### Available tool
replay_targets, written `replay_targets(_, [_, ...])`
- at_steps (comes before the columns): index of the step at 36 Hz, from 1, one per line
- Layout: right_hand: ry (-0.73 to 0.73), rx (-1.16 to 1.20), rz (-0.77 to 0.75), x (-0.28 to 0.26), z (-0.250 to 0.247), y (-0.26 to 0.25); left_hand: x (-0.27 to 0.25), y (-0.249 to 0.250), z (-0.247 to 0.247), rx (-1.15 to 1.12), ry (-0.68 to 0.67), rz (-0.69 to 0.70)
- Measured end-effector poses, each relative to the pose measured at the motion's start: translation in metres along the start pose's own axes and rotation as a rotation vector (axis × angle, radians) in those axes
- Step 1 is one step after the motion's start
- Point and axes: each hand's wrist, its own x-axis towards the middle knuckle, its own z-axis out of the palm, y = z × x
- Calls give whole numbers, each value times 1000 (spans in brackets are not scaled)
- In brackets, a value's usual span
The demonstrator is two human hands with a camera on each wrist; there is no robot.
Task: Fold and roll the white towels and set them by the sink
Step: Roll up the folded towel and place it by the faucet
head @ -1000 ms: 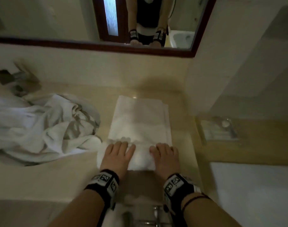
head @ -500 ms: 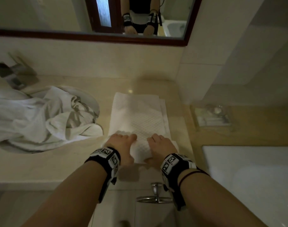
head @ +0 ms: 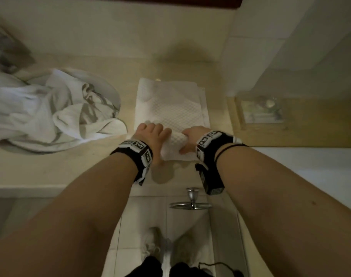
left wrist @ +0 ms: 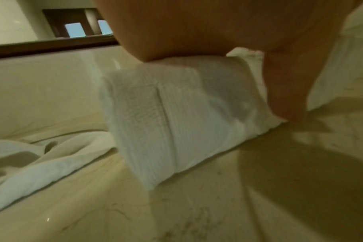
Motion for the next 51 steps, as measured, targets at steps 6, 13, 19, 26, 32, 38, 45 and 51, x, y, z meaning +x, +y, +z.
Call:
replay_targets(6, [100, -194, -30, -5, 9, -7, 20, 16, -6, 31, -141, -101])
replay_targets(13, [262, -227, -163, -24, 18, -7, 37, 5, -16, -21, -148, -103])
replay_targets(19, [248, -333, -245, -12, 0, -8, 52, -3, -19, -117, -186, -131])
replay_targets(26, [154, -288, -175, 11, -30, -12, 74, -21, -30, -297, -287, -130])
replay_targets(32, [-71, -343, -140, 42, -63, -11, 68, -36, -28, -242, -100, 5])
replay_targets(38, [-223, -490, -86, 60, -91, -18, 56, -42, -24, -61, -54, 182])
replay_targets(45, [-163, -430, -49, 74, -104, -19, 86, -50, -36, -163, -174, 113])
replay_targets(51, [100, -171, -71, 74, -92, -10, 116, -67, -44, -486, -420, -51])
